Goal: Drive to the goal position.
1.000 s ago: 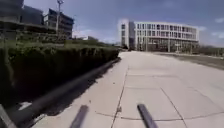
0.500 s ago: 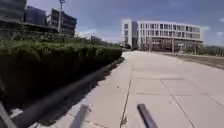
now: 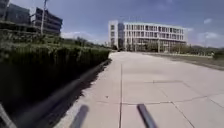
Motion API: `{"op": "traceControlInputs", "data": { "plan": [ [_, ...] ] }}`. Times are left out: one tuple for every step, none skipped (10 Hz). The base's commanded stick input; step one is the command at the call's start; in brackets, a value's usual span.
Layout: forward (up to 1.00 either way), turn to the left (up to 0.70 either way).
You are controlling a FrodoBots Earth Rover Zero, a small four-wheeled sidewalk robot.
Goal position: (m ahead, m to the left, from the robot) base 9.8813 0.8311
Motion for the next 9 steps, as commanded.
{"op": "traceControlInputs", "data": {
  "plan": [
    [0.7, 0.0],
    [0.7, 0.0],
    [0.7, -0.23],
    [0.7, -0.27],
    [0.7, -0.17],
    [0.7, 0.0],
    [0.7, 0.0],
    [0.7, 0.0],
    [0.7, 0.0]
  ]
}}
